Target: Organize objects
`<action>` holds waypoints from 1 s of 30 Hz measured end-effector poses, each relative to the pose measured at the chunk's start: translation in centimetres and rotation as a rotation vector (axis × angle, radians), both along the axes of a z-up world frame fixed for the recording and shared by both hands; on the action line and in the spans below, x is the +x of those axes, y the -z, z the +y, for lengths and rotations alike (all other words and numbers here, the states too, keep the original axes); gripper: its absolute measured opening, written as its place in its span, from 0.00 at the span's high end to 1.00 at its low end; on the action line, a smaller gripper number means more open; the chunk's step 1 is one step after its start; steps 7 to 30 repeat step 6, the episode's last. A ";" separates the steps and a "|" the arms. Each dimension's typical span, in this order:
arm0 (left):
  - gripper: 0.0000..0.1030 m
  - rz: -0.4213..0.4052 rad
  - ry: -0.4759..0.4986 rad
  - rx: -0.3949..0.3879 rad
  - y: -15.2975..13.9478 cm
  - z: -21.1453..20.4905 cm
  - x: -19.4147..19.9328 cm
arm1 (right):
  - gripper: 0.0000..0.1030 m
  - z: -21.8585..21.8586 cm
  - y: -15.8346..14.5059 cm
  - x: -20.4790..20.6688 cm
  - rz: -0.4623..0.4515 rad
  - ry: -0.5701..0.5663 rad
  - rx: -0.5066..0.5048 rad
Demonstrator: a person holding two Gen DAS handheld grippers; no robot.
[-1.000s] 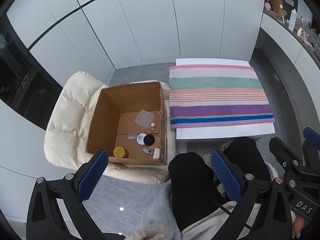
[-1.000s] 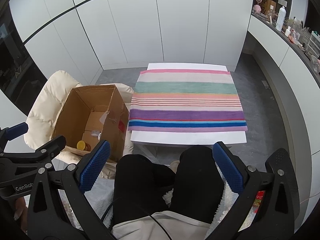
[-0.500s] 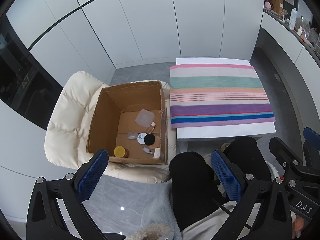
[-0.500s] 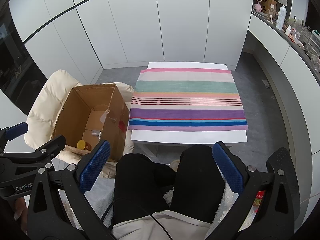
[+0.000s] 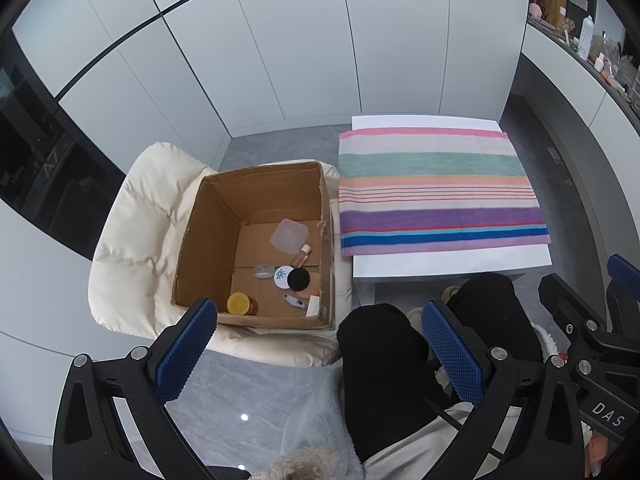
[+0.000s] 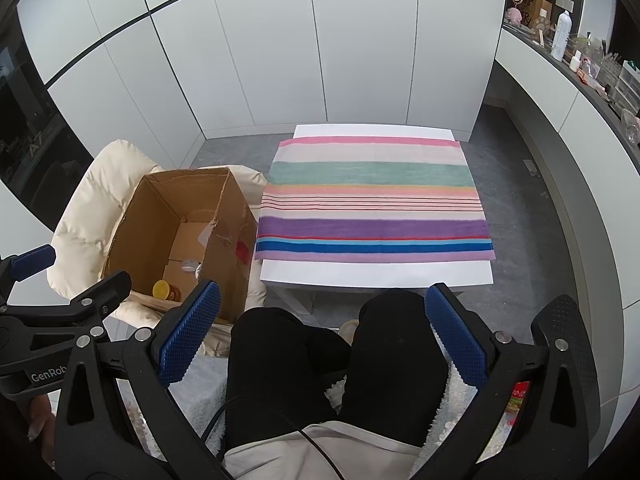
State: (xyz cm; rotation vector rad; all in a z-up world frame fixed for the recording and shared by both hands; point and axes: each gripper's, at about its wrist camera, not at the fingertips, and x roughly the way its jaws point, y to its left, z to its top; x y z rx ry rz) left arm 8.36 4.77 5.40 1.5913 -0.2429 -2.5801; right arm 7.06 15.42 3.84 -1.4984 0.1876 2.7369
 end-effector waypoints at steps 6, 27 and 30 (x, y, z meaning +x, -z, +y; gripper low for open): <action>0.00 0.011 0.002 -0.015 0.1 -0.1 0.0 | 0.00 -0.1 -0.1 0.0 0.003 -0.004 0.002; 0.00 0.011 0.002 -0.015 0.1 -0.1 0.0 | 0.00 -0.1 -0.1 0.0 0.003 -0.004 0.002; 0.00 0.011 0.002 -0.015 0.1 -0.1 0.0 | 0.00 -0.1 -0.1 0.0 0.003 -0.004 0.002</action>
